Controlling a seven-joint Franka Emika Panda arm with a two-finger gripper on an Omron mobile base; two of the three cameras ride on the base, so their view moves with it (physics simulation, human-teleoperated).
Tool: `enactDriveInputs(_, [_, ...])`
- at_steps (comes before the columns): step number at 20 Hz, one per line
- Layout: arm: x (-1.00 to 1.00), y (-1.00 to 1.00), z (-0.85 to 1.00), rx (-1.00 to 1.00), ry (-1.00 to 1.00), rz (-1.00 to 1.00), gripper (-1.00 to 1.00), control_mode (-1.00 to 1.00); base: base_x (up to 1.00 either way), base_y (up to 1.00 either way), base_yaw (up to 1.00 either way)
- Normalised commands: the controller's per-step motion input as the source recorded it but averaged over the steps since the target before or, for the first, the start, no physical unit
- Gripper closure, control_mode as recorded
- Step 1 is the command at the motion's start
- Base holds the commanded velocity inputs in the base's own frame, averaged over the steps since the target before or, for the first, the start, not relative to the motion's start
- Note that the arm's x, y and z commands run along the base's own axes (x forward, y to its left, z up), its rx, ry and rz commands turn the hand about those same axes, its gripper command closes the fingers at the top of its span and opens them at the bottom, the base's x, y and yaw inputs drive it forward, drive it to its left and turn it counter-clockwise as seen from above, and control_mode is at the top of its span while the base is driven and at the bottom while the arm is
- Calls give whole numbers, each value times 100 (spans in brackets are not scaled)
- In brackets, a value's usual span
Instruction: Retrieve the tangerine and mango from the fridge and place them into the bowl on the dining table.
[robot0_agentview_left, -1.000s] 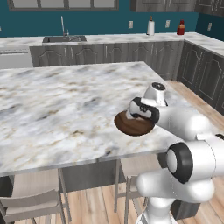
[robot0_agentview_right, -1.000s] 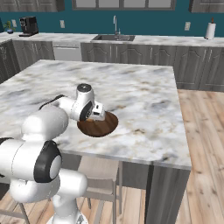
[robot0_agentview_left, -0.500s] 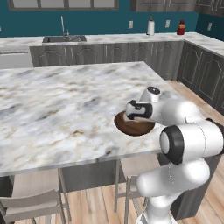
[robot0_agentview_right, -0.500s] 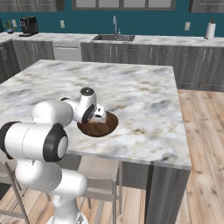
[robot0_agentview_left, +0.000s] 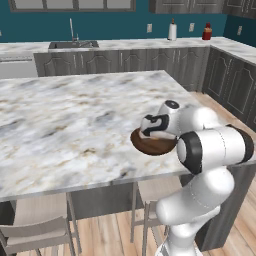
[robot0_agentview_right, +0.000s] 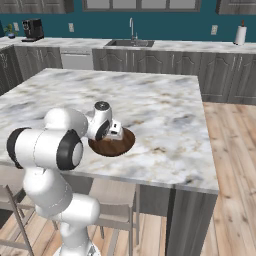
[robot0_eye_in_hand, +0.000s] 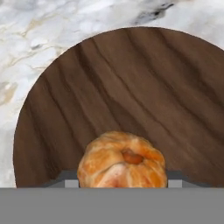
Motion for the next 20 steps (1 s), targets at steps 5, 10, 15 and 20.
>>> enactDriveInputs(5, [33,0,-33,0,0,0,100,-100,0,0,0])
enactDriveInputs(10, [30,0,-31,0,0,0,100,-100,0,0,0])
enactDriveInputs(15, [29,0,-27,0,0,0,100,-100,0,0,0])
enactDriveInputs(20, [26,0,-22,0,0,0,-100,-100,0,0,0])
